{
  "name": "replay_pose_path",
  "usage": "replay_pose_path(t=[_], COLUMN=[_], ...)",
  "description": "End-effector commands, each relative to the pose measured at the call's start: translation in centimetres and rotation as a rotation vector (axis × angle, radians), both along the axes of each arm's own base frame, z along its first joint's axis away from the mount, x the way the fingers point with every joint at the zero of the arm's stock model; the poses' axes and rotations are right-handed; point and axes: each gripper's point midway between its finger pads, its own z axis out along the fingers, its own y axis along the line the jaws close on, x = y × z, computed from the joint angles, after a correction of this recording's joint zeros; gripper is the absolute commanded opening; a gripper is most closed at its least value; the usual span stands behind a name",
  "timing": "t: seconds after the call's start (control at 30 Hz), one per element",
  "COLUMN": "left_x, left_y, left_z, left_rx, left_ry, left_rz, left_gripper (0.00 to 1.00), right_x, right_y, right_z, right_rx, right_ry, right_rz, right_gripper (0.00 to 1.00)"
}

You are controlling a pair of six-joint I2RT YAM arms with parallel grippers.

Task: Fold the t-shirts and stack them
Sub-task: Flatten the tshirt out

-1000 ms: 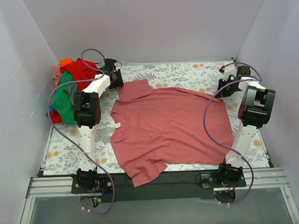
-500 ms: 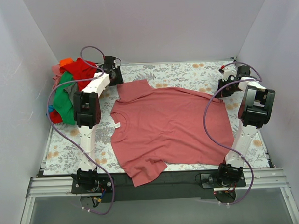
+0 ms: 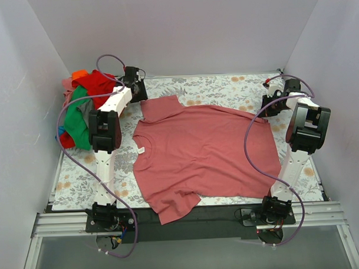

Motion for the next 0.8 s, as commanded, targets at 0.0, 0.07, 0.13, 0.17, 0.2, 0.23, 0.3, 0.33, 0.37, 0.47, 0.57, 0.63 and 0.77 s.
replay_pose_path(t=[0.0, 0.07, 0.13, 0.17, 0.2, 0.23, 0.3, 0.33, 0.37, 0.47, 0.57, 0.63, 0.77], left_x=[-0.1, -0.3, -0.5, -0.6, -0.7, -0.8, -0.9, -0.9, -1.0, -0.9, -0.9, -0.8, -0.7], left_y=[0.7, 0.6, 0.5, 0.5, 0.5, 0.5, 0.5, 0.5, 0.6, 0.5, 0.3, 0.0, -0.6], left_z=[-0.6, -1.0, -1.7, -2.0, -2.2, -2.6, -2.9, -3.0, -3.3, -3.3, -3.3, -3.0, -1.8], left_rx=[0.029, 0.023, 0.023, 0.021, 0.021, 0.021, 0.025, 0.028, 0.029, 0.027, 0.017, 0.004, -0.023], left_ry=[0.013, 0.022, 0.037, 0.046, 0.05, 0.058, 0.065, 0.068, 0.073, 0.073, 0.073, 0.068, 0.045], left_rz=[0.005, -0.001, -0.005, -0.008, -0.009, -0.01, -0.009, -0.012, -0.01, -0.015, -0.025, -0.034, -0.054], left_gripper=[0.39, 0.38, 0.36, 0.36, 0.35, 0.34, 0.33, 0.32, 0.31, 0.23, 0.13, 0.06, 0.0], right_x=[-3.0, -3.1, -3.1, -3.0, -3.0, -3.0, -3.0, -3.1, -3.1, -3.4, -3.7, -3.8, -4.3], right_y=[0.8, 0.8, 0.7, 0.7, 0.7, 0.7, 0.8, 0.8, 0.7, 0.8, 0.9, 1.0, 1.1], right_z=[-2.7, -2.7, -2.7, -2.6, -2.6, -2.6, -2.6, -2.6, -2.6, -2.7, -2.7, -2.6, -2.2], right_rx=[-0.004, -0.003, -0.006, -0.007, -0.007, -0.007, -0.005, -0.002, -0.003, -0.003, 0.0, 0.0, -0.002], right_ry=[0.139, 0.14, 0.138, 0.135, 0.136, 0.136, 0.136, 0.138, 0.138, 0.143, 0.145, 0.143, 0.139], right_rz=[0.009, 0.009, 0.01, 0.011, 0.009, 0.011, 0.011, 0.011, 0.011, 0.013, 0.017, 0.02, 0.026], right_gripper=[0.01, 0.01, 0.01, 0.01, 0.01, 0.01, 0.01, 0.01, 0.01, 0.01, 0.01, 0.01, 0.01])
